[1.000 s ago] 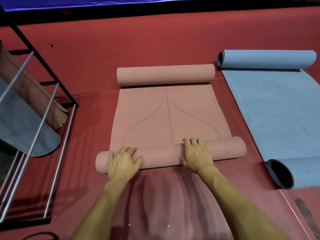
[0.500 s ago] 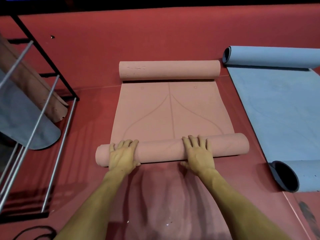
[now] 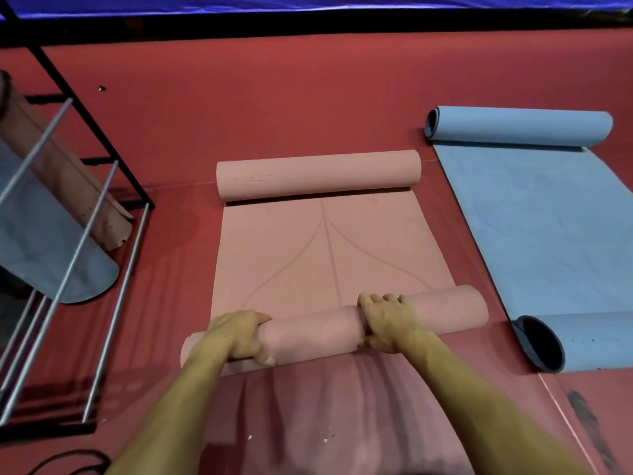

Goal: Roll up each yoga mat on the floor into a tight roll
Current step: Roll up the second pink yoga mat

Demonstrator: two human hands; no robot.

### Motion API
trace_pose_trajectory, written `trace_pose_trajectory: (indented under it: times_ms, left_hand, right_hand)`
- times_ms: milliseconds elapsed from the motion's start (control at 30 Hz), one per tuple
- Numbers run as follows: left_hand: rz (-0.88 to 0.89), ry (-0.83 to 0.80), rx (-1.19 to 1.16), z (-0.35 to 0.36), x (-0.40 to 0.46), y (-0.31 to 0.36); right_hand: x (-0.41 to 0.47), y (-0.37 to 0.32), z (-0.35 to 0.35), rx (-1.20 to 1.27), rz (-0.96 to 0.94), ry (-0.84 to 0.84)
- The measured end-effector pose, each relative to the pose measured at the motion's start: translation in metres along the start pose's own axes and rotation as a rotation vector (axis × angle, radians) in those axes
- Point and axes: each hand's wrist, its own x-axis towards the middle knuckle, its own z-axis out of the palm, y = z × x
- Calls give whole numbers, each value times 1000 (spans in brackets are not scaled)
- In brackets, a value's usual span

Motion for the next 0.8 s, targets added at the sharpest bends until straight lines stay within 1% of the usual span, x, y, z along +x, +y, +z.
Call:
trace_pose_trajectory:
  times_ms: [133,200,267,367,467,533,667,800]
  left_hand:
    - [36,78,-121,3,-8,-2]
    - [74,126,-222,5,-8,-7]
    - [104,152,-272,7,-4,-13]
    - [124,170,-261,6,4,-16]
    - [134,195,-199,2,11,-14]
    - [140,228,-210,3,12,-14]
    - [158,291,-254,8,13,-17]
    - [156,269,-208,1,15,-16]
  right_hand:
    - [-6,-4,5,-36,25,136]
    - [-3,-4,6,-15,26,152]
    - [2,-4,2,24,33,151]
    - [10,-3,-8,98,51,117]
    - [17,-4,-16,132,71,47]
    - [20,-6,-19,144,83,27]
    - [23,-7,-20,113,94,42]
    - [23,-6,-19,155,83,67]
